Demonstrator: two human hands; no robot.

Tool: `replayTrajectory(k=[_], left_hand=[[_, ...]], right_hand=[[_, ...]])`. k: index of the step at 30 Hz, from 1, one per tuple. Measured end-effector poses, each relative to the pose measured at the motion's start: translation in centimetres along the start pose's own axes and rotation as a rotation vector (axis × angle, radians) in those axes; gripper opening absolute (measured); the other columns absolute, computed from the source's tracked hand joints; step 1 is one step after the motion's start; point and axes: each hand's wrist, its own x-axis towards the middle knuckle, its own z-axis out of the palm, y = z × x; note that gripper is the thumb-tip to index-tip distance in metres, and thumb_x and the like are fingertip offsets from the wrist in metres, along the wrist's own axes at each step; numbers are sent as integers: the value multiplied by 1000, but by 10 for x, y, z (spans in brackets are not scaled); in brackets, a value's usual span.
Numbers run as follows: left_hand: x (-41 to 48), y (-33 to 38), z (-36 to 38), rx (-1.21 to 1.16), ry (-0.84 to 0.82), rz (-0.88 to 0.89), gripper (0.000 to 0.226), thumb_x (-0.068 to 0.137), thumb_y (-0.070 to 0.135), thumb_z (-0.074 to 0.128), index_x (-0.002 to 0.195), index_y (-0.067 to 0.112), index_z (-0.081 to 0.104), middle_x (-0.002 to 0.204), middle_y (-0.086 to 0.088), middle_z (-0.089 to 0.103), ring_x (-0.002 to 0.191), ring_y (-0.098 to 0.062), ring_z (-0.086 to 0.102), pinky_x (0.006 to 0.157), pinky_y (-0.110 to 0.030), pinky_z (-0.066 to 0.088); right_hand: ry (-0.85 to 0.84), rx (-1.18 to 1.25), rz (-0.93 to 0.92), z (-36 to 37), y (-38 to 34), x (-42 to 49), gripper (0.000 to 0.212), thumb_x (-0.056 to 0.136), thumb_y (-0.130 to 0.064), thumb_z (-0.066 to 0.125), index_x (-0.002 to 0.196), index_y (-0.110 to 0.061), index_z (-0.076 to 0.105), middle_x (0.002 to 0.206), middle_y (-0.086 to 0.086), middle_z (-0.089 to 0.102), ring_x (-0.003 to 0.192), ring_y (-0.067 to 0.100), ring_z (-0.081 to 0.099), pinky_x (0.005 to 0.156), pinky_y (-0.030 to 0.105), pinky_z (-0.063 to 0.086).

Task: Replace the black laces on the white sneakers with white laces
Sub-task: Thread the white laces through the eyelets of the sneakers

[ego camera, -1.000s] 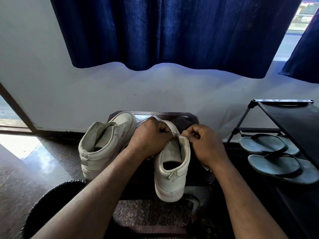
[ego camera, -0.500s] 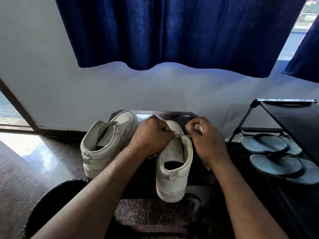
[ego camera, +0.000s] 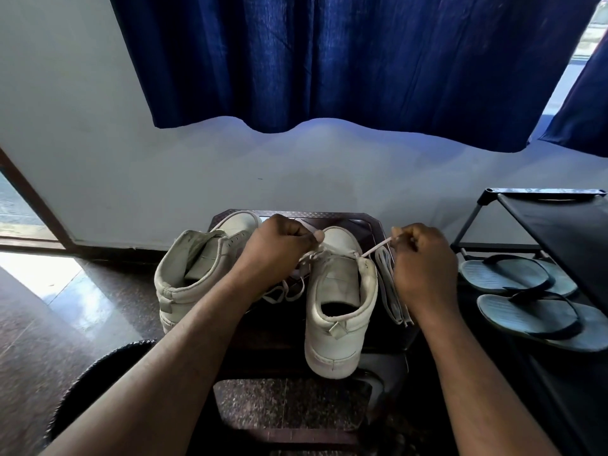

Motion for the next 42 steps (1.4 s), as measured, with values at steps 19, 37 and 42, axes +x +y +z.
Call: replayTrajectory(k=[19,37,42], left_hand=[[2,7,-10,-713,60,249,12,96,26,72,93,18,63,79,1,53,48,-4,30,44,-19,29],[-4,-5,13,-126,-51,62,11,86,27,78,82,19,72,69,9,67,62,-7,57,69,-30,48],[-5,-4,9,-157,-63,45,2,85,14,75,84,14,73,73,0,66,66,-11,54,67,-30,45]], right_hand=[[-253,730,450,26,-28,-27,37,112,-25,42,104,7,60,92,7,81,83,19,77,80,36,59],[-44,440,357,41,-13,-10,28,108,-24,47,89,-8,59,72,0,62,64,7,60,62,16,44],[347,561,477,5,6,14,26,107,-27,44,81,-25,50,76,0,57,68,21,52,62,41,45]])
